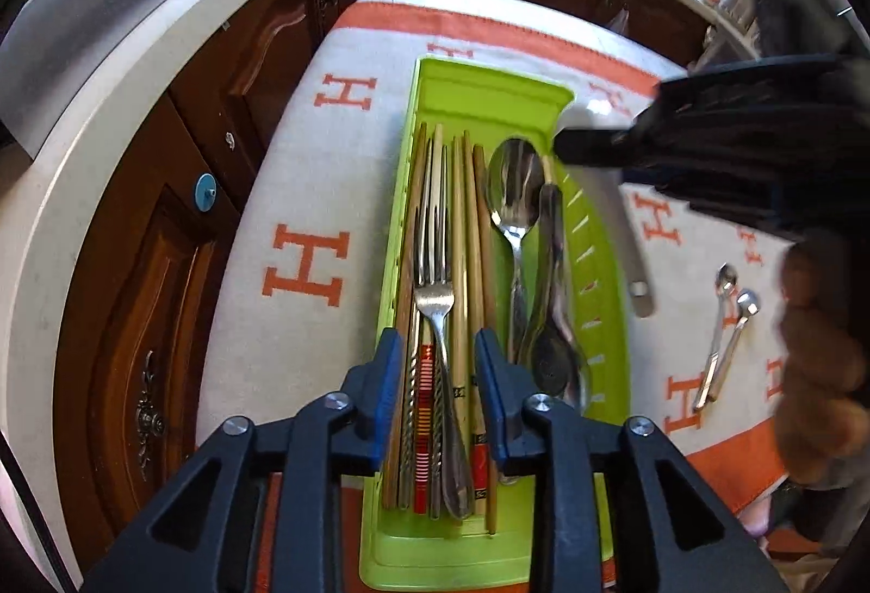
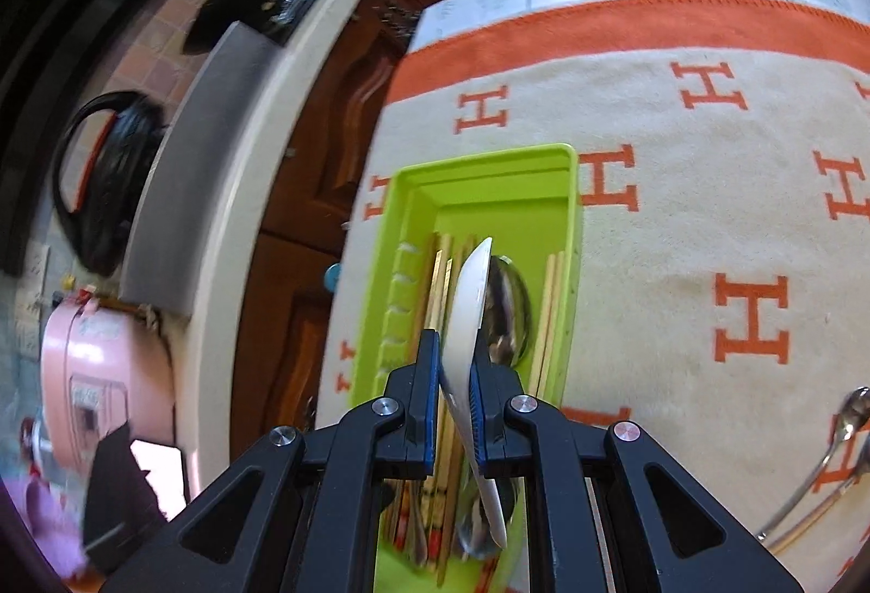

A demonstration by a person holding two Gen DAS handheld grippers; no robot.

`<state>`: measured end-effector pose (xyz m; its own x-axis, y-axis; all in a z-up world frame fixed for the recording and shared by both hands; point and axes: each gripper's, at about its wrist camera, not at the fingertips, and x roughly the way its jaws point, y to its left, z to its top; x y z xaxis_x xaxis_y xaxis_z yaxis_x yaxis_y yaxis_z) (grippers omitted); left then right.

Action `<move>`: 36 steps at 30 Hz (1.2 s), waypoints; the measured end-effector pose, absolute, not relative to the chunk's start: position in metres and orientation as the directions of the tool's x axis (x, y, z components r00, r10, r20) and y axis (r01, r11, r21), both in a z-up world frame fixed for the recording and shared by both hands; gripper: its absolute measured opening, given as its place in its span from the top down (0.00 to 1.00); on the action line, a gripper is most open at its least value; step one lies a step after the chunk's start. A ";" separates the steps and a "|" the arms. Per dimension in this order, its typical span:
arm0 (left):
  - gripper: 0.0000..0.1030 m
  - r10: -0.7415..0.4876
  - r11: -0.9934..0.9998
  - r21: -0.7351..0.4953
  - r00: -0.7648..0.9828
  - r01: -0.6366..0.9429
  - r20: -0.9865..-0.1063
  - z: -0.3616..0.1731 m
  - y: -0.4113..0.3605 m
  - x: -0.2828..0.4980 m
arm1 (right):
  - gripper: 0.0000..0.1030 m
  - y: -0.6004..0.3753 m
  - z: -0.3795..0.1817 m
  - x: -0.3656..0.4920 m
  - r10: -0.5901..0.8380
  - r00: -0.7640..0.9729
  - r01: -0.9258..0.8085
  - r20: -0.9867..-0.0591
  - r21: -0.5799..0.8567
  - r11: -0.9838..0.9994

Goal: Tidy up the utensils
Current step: 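Place the fork in the green tray with the left tool while the right tool drops the ceramic spoon there, then grasp a small metal spoon by its handle with the left tool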

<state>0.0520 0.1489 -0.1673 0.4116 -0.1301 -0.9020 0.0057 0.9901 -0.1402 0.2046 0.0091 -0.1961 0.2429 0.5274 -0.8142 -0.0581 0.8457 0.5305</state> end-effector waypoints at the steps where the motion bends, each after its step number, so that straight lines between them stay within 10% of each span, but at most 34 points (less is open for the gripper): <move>1: 0.71 -0.141 0.988 -0.154 0.421 0.004 -0.896 -0.165 0.151 0.052 | 0.91 0.011 -0.199 0.208 0.510 0.249 -0.047 -0.823 0.516 0.855; 6: 0.37 -0.065 0.993 -0.104 0.519 -0.046 -0.852 -0.143 0.163 0.049 | 0.88 0.016 -0.215 0.222 0.450 0.248 -0.012 -0.858 0.462 0.887; 36: 0.31 -0.071 0.997 -0.080 0.497 0.003 -0.865 -0.122 0.086 0.044 | 0.77 -0.140 -0.152 0.099 0.389 0.399 -0.085 -0.830 0.389 0.917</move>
<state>0.0437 0.0860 -0.1222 0.4971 -0.0707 -0.8648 0.0030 0.9968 -0.0797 0.0986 -0.1396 -0.1524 0.3986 0.3894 -0.8304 -0.0847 0.9171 0.3895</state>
